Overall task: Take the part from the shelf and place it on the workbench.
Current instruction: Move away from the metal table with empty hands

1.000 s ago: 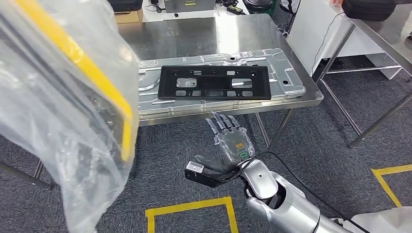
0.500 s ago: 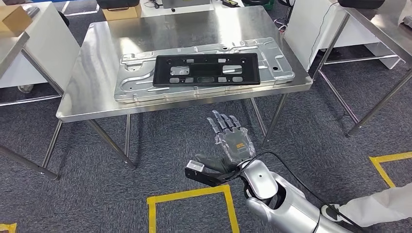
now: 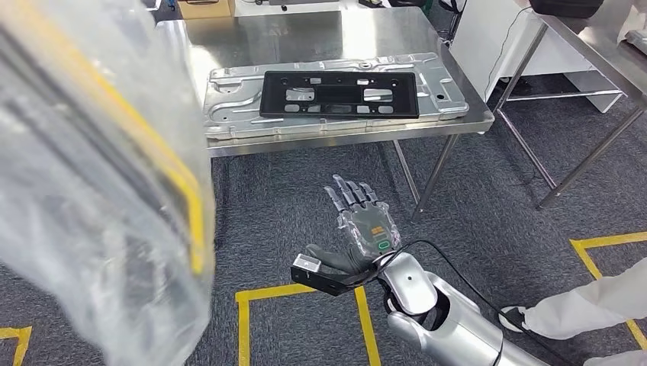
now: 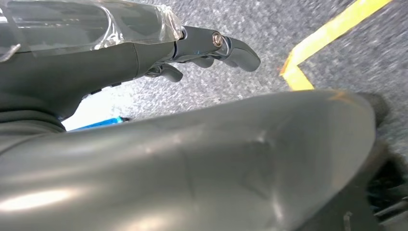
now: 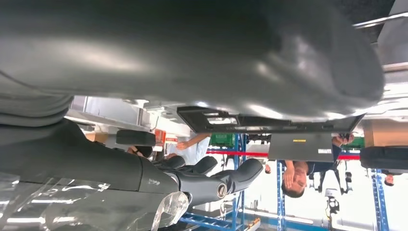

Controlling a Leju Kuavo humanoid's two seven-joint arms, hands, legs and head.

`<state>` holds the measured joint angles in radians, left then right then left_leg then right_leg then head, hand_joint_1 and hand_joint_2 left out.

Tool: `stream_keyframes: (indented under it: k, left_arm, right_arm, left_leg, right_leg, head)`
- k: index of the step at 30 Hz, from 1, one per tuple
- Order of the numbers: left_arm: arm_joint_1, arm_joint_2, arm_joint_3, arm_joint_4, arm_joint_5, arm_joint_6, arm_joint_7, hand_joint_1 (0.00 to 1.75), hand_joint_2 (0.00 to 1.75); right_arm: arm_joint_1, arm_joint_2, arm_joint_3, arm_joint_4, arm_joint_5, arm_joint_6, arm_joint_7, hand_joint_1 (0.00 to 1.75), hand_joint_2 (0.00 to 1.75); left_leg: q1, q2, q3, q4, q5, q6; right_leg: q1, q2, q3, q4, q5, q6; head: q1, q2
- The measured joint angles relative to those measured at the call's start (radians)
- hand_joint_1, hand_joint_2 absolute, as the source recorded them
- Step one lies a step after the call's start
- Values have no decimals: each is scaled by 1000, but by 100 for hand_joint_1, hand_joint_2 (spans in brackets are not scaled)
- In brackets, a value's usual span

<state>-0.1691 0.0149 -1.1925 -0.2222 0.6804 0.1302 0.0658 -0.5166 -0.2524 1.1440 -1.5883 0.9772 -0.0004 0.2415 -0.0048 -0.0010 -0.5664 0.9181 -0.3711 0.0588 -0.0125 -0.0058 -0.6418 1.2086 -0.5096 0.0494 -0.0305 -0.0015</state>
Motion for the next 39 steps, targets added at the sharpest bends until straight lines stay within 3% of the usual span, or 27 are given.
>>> stream_keyframes:
  k: [1, 3, 5, 7, 8, 9, 11, 12, 13, 14, 15, 17, 19, 20, 22, 23, 25, 27, 28, 29, 30, 32, 34, 37, 39]
  left_arm:
    - [0, 0, 0, 0, 0, 0, 1, 0, 0]
    - [0, 0, 0, 0, 0, 0, 4, 0, 0]
    - [0, 0, 0, 0, 1, 0, 4, 0, 0]
    - [1, 1, 0, 0, 1, -1, 4, 0, 0]
    - [3, 1, 0, 0, 0, -2, 5, 0, 0]
    - [4, 2, 0, 0, 0, -2, 6, 0, 0]
    - [5, 2, 0, 0, -1, -3, 6, 0, 0]
    - [5, 2, 0, 0, -1, -3, 6, 0, 0]
    - [4, 2, 0, 0, -1, -3, 6, 0, 0]
    - [4, 2, 0, 0, -1, -3, 6, 0, 0]
    - [4, 2, 0, 0, -1, -3, 6, 0, 0]
    - [2, 2, 0, 0, -3, -2, 5, 0, 0]
    - [-1, 2, 0, 0, -4, -1, 3, 0, 0]
    - [-2, 2, 0, 0, -4, -1, 3, 0, 0]
    - [0, 1, 0, 0, -4, -1, 4, 0, 0]
    - [1, 0, 0, 0, -4, -1, 4, 0, 0]
    - [2, 0, 0, 0, -4, -1, 4, 0, 0]
    - [2, 0, 0, 0, -4, 0, 4, 0, 0]
    - [2, 0, 0, 0, -5, 0, 5, 0, 0]
    - [3, 0, 0, 0, -5, -1, 5, 0, 0]
    - [4, 0, 0, 0, -5, -1, 6, 0, 0]
    - [4, 0, 0, 0, -6, -2, 7, 0, 0]
    - [2, 0, 0, 0, -7, -2, 7, 0, 0]
    - [1, 0, 0, 0, -11, -1, 7, 0, 0]
    - [0, 0, 0, 0, -15, -2, 7, 0, 0]
  right_arm:
    - [0, 0, 0, 0, 0, 0, 0, 0, 0]
    - [-1, 0, 0, 0, 0, 0, 0, 0, 0]
    - [-2, 0, -1, 0, -1, 0, 0, 0, 0]
    - [-1, 0, -1, -1, -1, 0, 1, 0, 0]
    - [-1, 0, -1, -1, -1, 0, 2, 0, 0]
    - [-1, 0, -1, -1, -1, 0, 2, 0, 0]
    - [-1, 0, -1, -1, -2, 0, 2, 0, 0]
    - [0, 0, -1, -1, -2, 0, 2, 0, 0]
    - [0, 0, -1, -1, -2, 0, 3, 0, 0]
    - [1, 0, -1, -1, -3, 0, 3, 0, 0]
    - [2, 0, -1, -1, -4, 0, 4, 0, 0]
    - [3, -1, -1, -1, -11, 0, 7, 0, 0]
    - [3, -1, -2, -1, -23, 0, 10, 0, 0]
    - [3, -1, -2, -1, -28, 0, 10, 0, 0]
    - [5, -1, -3, -1, -39, 0, 10, 0, 0]
    - [6, -1, -3, -1, -44, 0, 10, 0, 0]
    - [9, -3, -5, -1, -57, 0, 10, 0, 0]
    - [15, -6, -7, 0, -69, 0, 11, 0, 0]
    - [19, -7, -8, 0, -73, 0, 11, 0, 0]
    - [22, -8, -8, 0, -75, 0, 11, 0, 0]
    - [24, -9, -9, 0, -77, 0, 11, 0, 0]
    - [24, -10, -12, 0, -79, -1, 11, 0, 0]
    - [24, -10, -15, 0, -81, -3, 11, 0, 0]
    - [27, -12, -18, 0, -84, -6, 11, 0, 0]
    - [27, -13, -21, 0, -84, -6, 11, 0, 0]
  left_leg:
    - [0, 0, -11, 5, 6, -3]
    - [-3, -1, -30, 15, 18, -11]
    - [-4, -1, -42, 19, 34, -23]
    - [-1, -1, -55, 25, 35, -35]
    - [1, -1, -65, 44, 12, -42]
    - [3, -1, -80, 85, -29, -50]
    - [10, -1, -119, 220, -131, -64]
    - [13, -1, -133, 286, -163, -70]
    - [15, -1, -135, 328, -170, -73]
    - [17, -1, -122, 337, -154, -76]
    - [19, 0, -92, 310, -124, -76]
    - [19, 0, 11, 174, -82, -72]
    - [14, -1, 100, 35, -98, -58]
    - [10, -2, 118, 1, -109, -51]
    - [9, -1, 116, -13, -107, -34]
    - [10, 0, 111, -13, -101, -26]
    - [11, 1, 103, -14, -88, -9]
    - [7, 2, 91, -13, -78, -1]
    - [6, 2, 85, -12, -74, 0]
    - [5, 2, 80, -10, -71, 0]
    - [4, 2, 76, -8, -69, -1]
    - [2, 2, 70, -1, -68, -5]
    - [-2, 3, 61, 8, -68, -12]
    - [-3, 7, 49, 14, -66, -27]
    - [0, 8, 28, 58, -97, -38]
  right_leg:
    - [0, 0, 50, -68, 25, -3]
    - [4, 2, 144, -212, 34, -9]
    - [9, 5, 173, -274, 23, -17]
    - [6, 3, 158, -277, 36, -31]
    - [5, 2, 149, -278, 45, -40]
    - [2, 1, 138, -279, 56, -47]
    - [2, -1, 115, -278, 76, -54]
    - [2, -2, 103, -278, 85, -54]
    - [2, -2, 89, -278, 94, -53]
    - [2, -2, 76, -278, 103, -51]
    - [1, -2, 64, -277, 112, -48]
    - [2, -2, 44, -276, 128, -39]
    - [5, -3, 34, -275, 143, -29]
    - [6, -4, 31, -275, 149, -23]
    - [4, -5, 24, -271, 156, -12]
    - [2, -4, 16, -253, 143, -8]
    - [-1, -1, -22, -156, 76, -2]
    - [-2, -1, -74, -10, 1, 2]
    - [-2, 0, -86, 33, -16, 3]
    - [-1, 0, -77, 38, -14, 2]
    - [-1, 0, -48, 0, 5, 1]
    - [0, -3, 44, -144, 55, -5]
    - [3, -5, 97, -243, 73, -12]
    - [4, -1, 94, -261, 76, -26]
    - [0, 2, 91, -265, 83, -38]
  head:
    - [0, 0]
    - [0, 0]
    - [0, 0]
    - [-1, 0]
    - [-2, 0]
    - [-3, 0]
    - [-5, 0]
    - [-5, 0]
    - [-5, 0]
    - [-5, 0]
    - [-5, 0]
    - [-5, 0]
    - [-5, 0]
    - [-4, 0]
    - [-4, 0]
    - [-4, 0]
    - [-3, 0]
    - [-2, 0]
    - [-2, 0]
    - [-2, 0]
    - [-2, 0]
    - [-2, 0]
    - [-2, 0]
    - [-2, 0]
    - [-4, 0]
